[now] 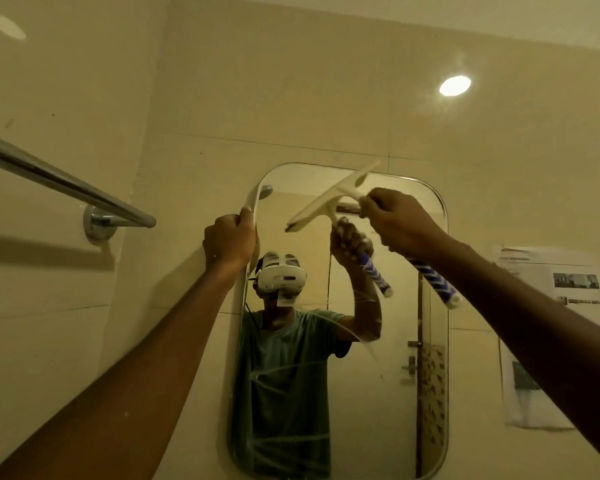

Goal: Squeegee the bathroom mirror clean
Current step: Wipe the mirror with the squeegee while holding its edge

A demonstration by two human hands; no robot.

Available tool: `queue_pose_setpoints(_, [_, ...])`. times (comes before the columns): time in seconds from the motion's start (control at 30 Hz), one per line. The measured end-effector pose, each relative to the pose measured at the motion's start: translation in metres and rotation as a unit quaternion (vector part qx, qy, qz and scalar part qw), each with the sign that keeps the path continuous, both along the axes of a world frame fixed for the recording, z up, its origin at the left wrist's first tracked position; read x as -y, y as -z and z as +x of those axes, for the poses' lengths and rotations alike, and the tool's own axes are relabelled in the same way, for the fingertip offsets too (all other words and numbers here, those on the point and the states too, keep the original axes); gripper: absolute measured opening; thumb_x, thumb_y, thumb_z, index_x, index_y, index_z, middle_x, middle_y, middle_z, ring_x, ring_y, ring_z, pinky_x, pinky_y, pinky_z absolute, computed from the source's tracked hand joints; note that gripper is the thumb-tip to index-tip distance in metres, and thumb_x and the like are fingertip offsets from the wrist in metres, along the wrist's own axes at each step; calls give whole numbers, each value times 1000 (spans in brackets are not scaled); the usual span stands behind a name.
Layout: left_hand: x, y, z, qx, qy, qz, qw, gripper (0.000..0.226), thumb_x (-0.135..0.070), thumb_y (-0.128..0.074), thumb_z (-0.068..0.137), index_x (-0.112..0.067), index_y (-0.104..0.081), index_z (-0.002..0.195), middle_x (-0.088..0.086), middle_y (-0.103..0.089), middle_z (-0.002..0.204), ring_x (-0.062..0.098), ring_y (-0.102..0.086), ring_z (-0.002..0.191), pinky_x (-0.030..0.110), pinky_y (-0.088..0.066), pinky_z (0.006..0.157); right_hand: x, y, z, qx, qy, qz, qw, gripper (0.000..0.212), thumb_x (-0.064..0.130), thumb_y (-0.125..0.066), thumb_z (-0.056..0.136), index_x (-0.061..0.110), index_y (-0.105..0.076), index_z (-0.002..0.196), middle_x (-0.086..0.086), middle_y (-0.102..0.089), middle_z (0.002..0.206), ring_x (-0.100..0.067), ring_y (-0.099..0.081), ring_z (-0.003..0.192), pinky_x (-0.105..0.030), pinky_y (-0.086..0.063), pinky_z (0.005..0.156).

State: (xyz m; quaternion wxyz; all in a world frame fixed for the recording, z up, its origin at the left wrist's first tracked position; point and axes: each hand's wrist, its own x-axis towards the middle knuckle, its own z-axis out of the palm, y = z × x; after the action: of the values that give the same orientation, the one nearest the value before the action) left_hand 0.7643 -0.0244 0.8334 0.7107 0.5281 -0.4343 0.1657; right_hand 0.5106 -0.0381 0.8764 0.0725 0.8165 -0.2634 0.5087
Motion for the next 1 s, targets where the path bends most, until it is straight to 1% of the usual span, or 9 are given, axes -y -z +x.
queue_pose_setpoints(0.1, [3,1,5,15,-3,-7,1000,50,-37,-38,98,-15,-51,55,1,-50,54,12,-46,51,24,-34,50,8,-4,1,-52,56,-63,995,26,29,-38,103,8,-53,98,1,-52,64,-13,-49,47,-27,-44,46])
queue_pose_setpoints(0.2, [7,-3,8,30,-8,-4,1000,52,-38,-38,99,-14,-52,55,2,-51,54,13,-47,53,27,-36,54,30,0,-21,-38,134,-110,984,22,29,-35,104,10,-46,101,3,-49,59,-10,-43,40,-20,-31,38])
queue_pose_setpoints(0.3, [14,-3,8,53,-34,-5,998,52,-40,-37,100,-18,-51,55,-1,-51,53,11,-48,54,26,-35,52,49,28,-51,36,135,-72,988,20,29,-34,101,13,-46,100,1,-54,60,-9,-50,35,-14,-33,33])
queue_pose_setpoints(0.4, [19,1,8,68,-57,-26,996,51,-39,-38,100,-22,-47,53,-4,-49,50,11,-49,49,22,-36,48,55,90,-69,99,116,-15,988,19,39,-34,93,26,-44,85,4,-54,57,6,-56,40,-7,-33,29])
queue_pose_setpoints(0.53, [21,3,7,75,-70,-43,994,51,-38,-40,100,-23,-45,51,-6,-47,47,11,-47,45,21,-32,47,48,116,-75,72,157,27,985,31,46,-29,96,25,-47,82,-1,-57,56,-5,-56,36,-12,-38,31])
queue_pose_setpoints(0.63, [22,3,6,69,-83,-51,993,50,-40,-40,99,-19,-49,54,-8,-45,46,8,-45,44,20,-28,46,38,62,-64,73,199,-24,977,46,46,-26,101,19,-53,74,-3,-57,54,-13,-52,38,-30,-49,39])
queue_pose_setpoints(0.8, [26,4,7,60,-93,-71,991,51,-42,-41,98,-19,-52,55,-7,-44,44,13,-45,43,22,-28,46,34,-15,-39,92,197,-41,975,44,42,-26,102,14,-57,89,-8,-63,67,-24,-62,53,-38,-57,53])
queue_pose_setpoints(0.9, [29,5,6,59,-101,-76,990,51,-44,-40,98,-20,-52,55,-5,-46,45,14,-45,43,21,-29,46,44,9,-34,116,190,-20,975,42,39,-30,102,11,-57,85,-6,-60,63,-17,-57,49,-30,-47,45])
queue_pose_setpoints(1.0, [30,7,6,66,-104,-88,989,52,-43,-38,99,-20,-51,54,-8,-44,44,10,-43,41,19,-29,45,51,80,-35,126,174,6,977,28,35,-38,99,20,-54,83,0,-61,63,-8,-56,45,-20,-41,40])
